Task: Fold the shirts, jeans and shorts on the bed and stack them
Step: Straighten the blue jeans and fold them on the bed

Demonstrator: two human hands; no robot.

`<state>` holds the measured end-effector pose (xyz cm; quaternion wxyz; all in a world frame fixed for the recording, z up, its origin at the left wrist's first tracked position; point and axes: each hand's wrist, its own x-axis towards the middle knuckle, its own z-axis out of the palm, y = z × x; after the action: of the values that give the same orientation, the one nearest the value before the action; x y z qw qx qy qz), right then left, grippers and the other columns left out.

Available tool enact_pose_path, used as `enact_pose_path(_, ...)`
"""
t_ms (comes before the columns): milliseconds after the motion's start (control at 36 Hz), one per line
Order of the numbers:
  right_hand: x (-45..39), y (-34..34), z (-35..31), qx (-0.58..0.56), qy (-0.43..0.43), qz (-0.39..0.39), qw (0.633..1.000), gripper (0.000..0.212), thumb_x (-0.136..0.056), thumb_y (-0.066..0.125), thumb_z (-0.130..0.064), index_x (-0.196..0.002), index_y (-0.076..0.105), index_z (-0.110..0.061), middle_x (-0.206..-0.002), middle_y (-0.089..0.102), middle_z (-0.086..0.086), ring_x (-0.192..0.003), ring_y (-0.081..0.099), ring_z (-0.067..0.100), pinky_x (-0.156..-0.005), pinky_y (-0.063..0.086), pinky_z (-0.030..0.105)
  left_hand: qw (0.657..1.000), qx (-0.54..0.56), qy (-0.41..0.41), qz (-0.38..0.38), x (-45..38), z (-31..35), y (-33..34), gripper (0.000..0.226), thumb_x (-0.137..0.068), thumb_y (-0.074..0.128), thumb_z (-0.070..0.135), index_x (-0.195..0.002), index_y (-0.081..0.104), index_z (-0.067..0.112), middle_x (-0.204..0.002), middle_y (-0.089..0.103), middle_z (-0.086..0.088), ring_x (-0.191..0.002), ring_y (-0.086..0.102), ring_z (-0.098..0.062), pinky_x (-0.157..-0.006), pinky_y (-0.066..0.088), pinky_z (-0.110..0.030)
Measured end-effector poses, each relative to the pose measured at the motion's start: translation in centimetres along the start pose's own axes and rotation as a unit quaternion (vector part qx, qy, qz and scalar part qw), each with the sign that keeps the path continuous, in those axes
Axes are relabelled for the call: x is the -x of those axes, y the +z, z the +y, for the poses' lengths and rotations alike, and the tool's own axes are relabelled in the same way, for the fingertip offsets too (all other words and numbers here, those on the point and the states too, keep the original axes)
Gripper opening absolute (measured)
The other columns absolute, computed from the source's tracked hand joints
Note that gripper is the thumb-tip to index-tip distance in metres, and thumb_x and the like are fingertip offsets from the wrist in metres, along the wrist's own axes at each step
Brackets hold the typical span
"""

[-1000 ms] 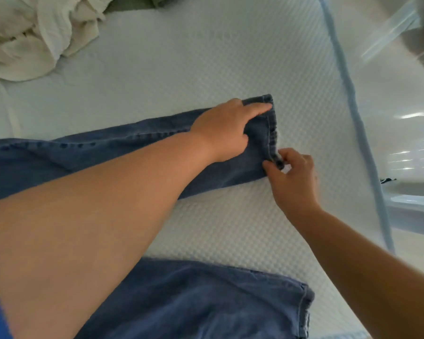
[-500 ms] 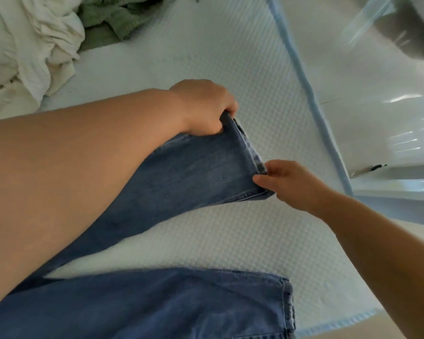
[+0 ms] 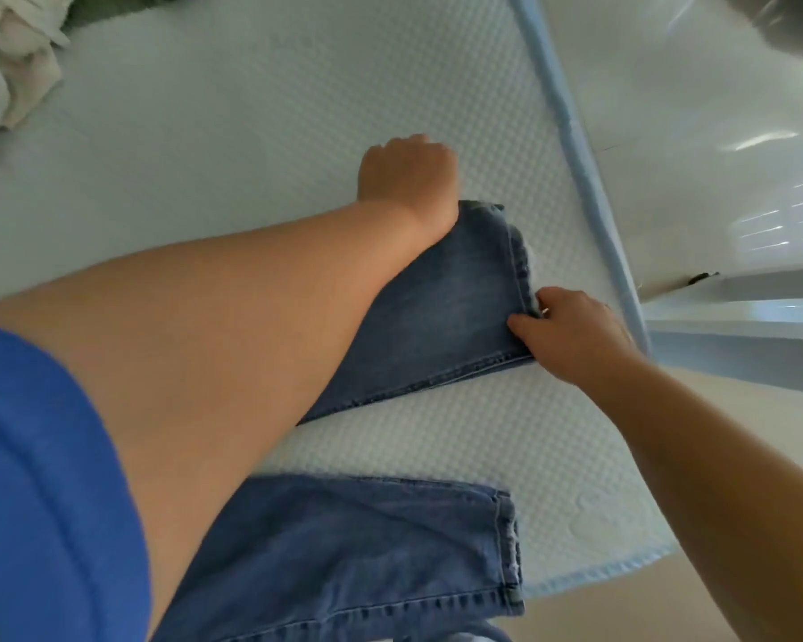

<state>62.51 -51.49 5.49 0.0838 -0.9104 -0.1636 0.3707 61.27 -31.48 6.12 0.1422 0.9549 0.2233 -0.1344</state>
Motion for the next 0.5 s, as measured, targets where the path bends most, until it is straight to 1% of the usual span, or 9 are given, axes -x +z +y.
enact_pose_path(56,-0.4,0.6,0.9,-0.058,0.031,-0.050,0.997,0.029,-0.087,0.057,-0.035,-0.067,0.053,-0.014,-0.064,0.057,0.003,-0.060,0.052,0.018,-0.051,0.035,0.026,0.998,0.050,-0.037,-0.027,-0.1,-0.4,0.2,0.022,-0.087,0.050,0.012,-0.104,0.064,0.016,-0.108,0.061,-0.003,-0.093,0.057,-0.023,-0.072,0.040,-0.033)
enact_pose_path(111,-0.4,0.8,1.4,-0.114,0.052,-0.024,0.992,0.032,-0.086,0.060,-0.036,-0.063,0.053,-0.015,-0.058,0.055,0.000,-0.057,0.051,0.016,-0.050,0.036,0.027,0.992,0.105,-0.043,-0.049,0.2,-0.6,0.4,0.016,-0.087,0.048,0.011,-0.096,0.060,0.016,-0.101,0.061,0.001,-0.087,0.055,-0.019,-0.069,0.039,-0.031)
enact_pose_path(139,-0.4,0.9,1.5,-0.129,0.056,-0.002,0.990,0.030,-0.085,0.060,-0.041,-0.066,0.053,-0.019,-0.060,0.055,-0.003,-0.058,0.052,0.014,-0.052,0.036,0.027,0.989,0.127,-0.043,-0.060,0.4,-0.7,0.6,0.013,-0.087,0.049,0.012,-0.095,0.057,0.018,-0.100,0.058,0.002,-0.085,0.052,-0.017,-0.069,0.038,-0.030)
enact_pose_path(167,-0.2,1.0,1.5,-0.137,0.063,0.016,0.988,0.027,-0.083,0.059,-0.047,-0.072,0.053,-0.023,-0.066,0.056,-0.007,-0.063,0.053,0.012,-0.055,0.038,0.028,0.986,0.143,-0.043,-0.072,0.7,-0.9,0.7,0.016,-0.086,0.050,0.014,-0.099,0.056,0.020,-0.101,0.053,0.003,-0.086,0.049,-0.016,-0.070,0.037,-0.030)
enact_pose_path(222,0.1,1.2,1.5,-0.136,0.077,0.042,0.987,0.030,-0.080,0.055,-0.058,-0.088,0.050,-0.030,-0.082,0.055,-0.013,-0.076,0.053,0.011,-0.065,0.040,0.031,0.982,0.158,-0.046,-0.095,1.3,-1.5,1.1,0.033,-0.083,0.055,0.020,-0.116,0.053,0.021,-0.108,0.047,0.001,-0.089,0.046,-0.015,-0.073,0.036,-0.030)
enact_pose_path(250,0.2,1.3,1.4,-0.131,0.078,0.050,0.987,0.034,-0.080,0.053,-0.060,-0.096,0.048,-0.031,-0.088,0.055,-0.012,-0.082,0.053,0.013,-0.070,0.041,0.033,0.981,0.156,-0.051,-0.101,1.6,-2.0,1.3,0.040,-0.081,0.058,0.023,-0.121,0.051,0.021,-0.113,0.047,0.000,-0.091,0.046,-0.016,-0.074,0.037,-0.030)
enact_pose_path(306,0.1,1.1,1.0,-0.135,0.069,0.056,0.987,0.039,-0.082,0.051,-0.059,-0.107,0.048,-0.030,-0.100,0.053,-0.009,-0.092,0.051,0.015,-0.077,0.040,0.033,0.983,0.144,-0.061,-0.100,2.4,-3.3,1.6,0.043,-0.079,0.061,0.029,-0.121,0.053,0.022,-0.118,0.050,-0.001,-0.096,0.051,-0.019,-0.076,0.040,-0.032)
enact_pose_path(417,-1.1,0.5,-0.9,-0.155,0.044,0.057,0.985,0.037,-0.084,0.049,-0.057,-0.107,0.046,-0.029,-0.103,0.051,-0.007,-0.092,0.050,0.016,-0.071,0.034,0.030,0.989,0.090,-0.087,-0.080,4.7,-7.0,1.9,0.034,-0.078,0.064,0.040,-0.110,0.061,0.027,-0.115,0.054,-0.003,-0.098,0.056,-0.024,-0.075,0.043,-0.033)
enact_pose_path(500,-2.8,0.2,-2.5,-0.194,0.032,0.061,0.979,0.038,-0.085,0.052,-0.054,-0.106,0.048,-0.023,-0.101,0.053,-0.003,-0.091,0.051,0.018,-0.068,0.035,0.030,0.989,0.067,-0.115,-0.065,6.6,-10.2,2.1,0.034,-0.078,0.065,0.043,-0.109,0.063,0.029,-0.113,0.057,-0.005,-0.098,0.057,-0.026,-0.072,0.041,-0.032)
